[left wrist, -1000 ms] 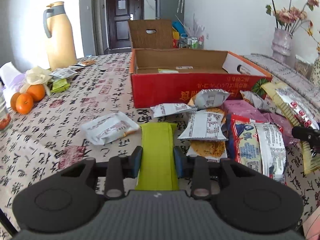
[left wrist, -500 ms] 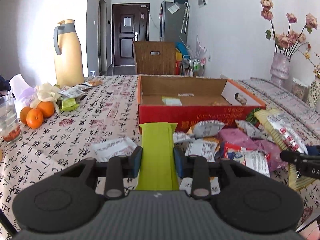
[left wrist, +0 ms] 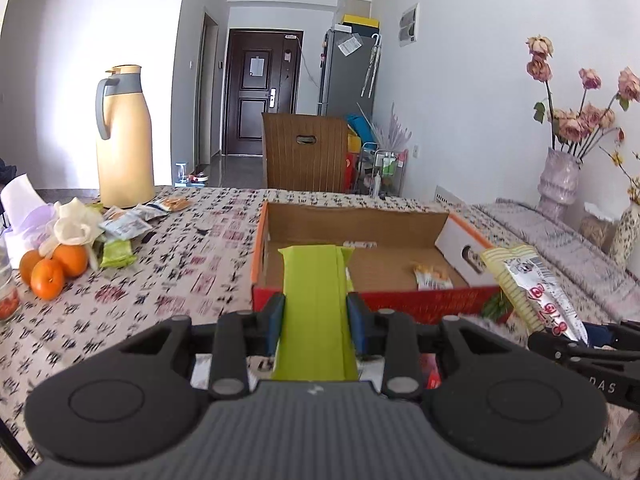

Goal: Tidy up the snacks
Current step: 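Lift both held snacks over the box and release them inside, then withdraw both open tools from the box back toward the snack pile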

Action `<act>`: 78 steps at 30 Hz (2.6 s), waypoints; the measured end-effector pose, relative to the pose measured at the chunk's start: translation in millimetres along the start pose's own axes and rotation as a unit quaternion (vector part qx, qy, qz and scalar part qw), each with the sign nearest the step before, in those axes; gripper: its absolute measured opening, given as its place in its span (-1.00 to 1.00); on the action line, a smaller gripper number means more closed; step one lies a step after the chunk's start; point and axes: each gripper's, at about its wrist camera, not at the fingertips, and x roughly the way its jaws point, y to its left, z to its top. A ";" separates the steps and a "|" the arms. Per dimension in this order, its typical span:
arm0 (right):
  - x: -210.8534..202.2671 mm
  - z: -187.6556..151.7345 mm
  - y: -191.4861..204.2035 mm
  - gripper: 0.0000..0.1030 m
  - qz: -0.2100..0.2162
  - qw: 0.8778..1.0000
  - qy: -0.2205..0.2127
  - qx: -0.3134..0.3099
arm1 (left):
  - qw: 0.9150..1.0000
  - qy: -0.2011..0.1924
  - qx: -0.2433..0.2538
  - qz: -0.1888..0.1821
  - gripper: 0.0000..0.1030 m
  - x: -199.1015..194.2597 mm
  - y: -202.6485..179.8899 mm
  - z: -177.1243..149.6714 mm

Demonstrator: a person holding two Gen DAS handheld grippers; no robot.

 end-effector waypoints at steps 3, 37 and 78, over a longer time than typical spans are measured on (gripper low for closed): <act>11.2 16.2 0.5 -0.05 0.003 1.000 -0.010 -0.005 | 1.000 -0.001 -0.005 -0.001 -0.34 13.6 -2.7 12.7; 182.9 85.6 -10.3 0.12 0.021 0.999 0.029 0.032 | 0.997 0.059 -0.048 0.029 -0.33 176.3 -10.0 50.9; 25.0 48.2 11.0 1.00 0.006 1.000 0.002 0.018 | 0.995 0.039 -0.047 0.077 1.00 10.7 49.5 51.1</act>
